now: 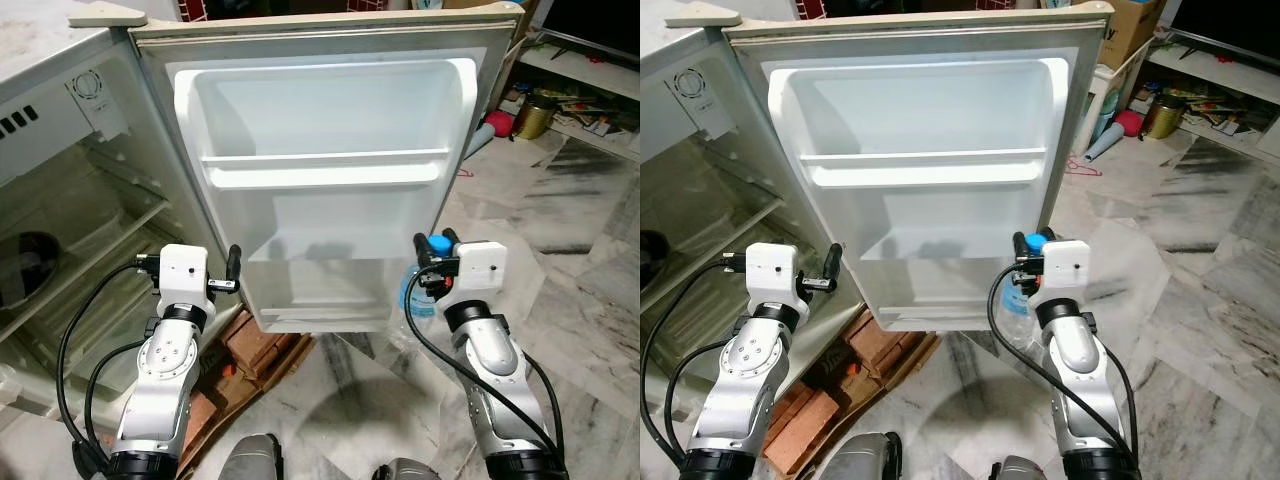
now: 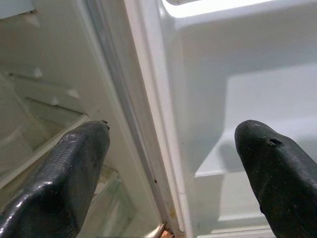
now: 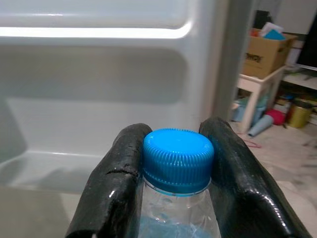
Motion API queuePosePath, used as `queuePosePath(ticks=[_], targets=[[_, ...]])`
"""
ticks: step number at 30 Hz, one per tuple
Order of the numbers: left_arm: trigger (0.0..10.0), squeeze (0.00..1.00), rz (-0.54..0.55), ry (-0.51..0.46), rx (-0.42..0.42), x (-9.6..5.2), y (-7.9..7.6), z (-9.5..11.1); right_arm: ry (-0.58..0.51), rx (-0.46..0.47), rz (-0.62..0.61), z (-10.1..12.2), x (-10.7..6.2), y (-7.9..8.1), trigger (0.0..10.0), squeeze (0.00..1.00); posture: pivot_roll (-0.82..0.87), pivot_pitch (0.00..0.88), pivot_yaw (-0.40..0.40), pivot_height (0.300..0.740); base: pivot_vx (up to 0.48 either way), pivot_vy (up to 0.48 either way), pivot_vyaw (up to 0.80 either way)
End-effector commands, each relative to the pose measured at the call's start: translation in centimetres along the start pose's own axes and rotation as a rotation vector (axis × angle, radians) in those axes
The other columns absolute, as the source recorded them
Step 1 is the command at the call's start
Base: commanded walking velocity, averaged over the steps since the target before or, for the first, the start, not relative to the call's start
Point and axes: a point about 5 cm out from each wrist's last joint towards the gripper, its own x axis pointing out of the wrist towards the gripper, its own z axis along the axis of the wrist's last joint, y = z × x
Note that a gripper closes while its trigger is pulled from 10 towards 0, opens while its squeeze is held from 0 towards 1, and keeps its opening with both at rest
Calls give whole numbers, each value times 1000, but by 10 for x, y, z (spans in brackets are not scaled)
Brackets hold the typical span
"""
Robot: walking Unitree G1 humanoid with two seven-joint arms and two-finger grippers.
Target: Restocking fridge
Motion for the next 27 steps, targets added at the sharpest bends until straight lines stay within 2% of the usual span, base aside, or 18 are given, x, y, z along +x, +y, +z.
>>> queuePosePath(ticks=[1,7,17,25,27], targets=[[10000,0,-5,44,21,-3,1,-9,1,-6,-18,1,-1,-2,10000,0,31,98,24,740,0,337,0],[10000,0,-21,54,17,-7,-2,-11,6,8,-17,0,-1,2,10000,0,32,104,22,740,0,416,0],[10000,0,-30,63,10,-8,-6,-12,24,-13,-40,0,-1,-7,10000,0,32,107,8,740,0,425,0],[10000,0,-35,8,35,-9,-10,-6,19,-47,-38,0,0,-9,10000,0,28,111,3,740,0,0,0],[10000,0,-21,6,27,-9,-10,-6,30,22,-29,-2,-3,-7,10000,0,28,113,-2,740,0,0,0]])
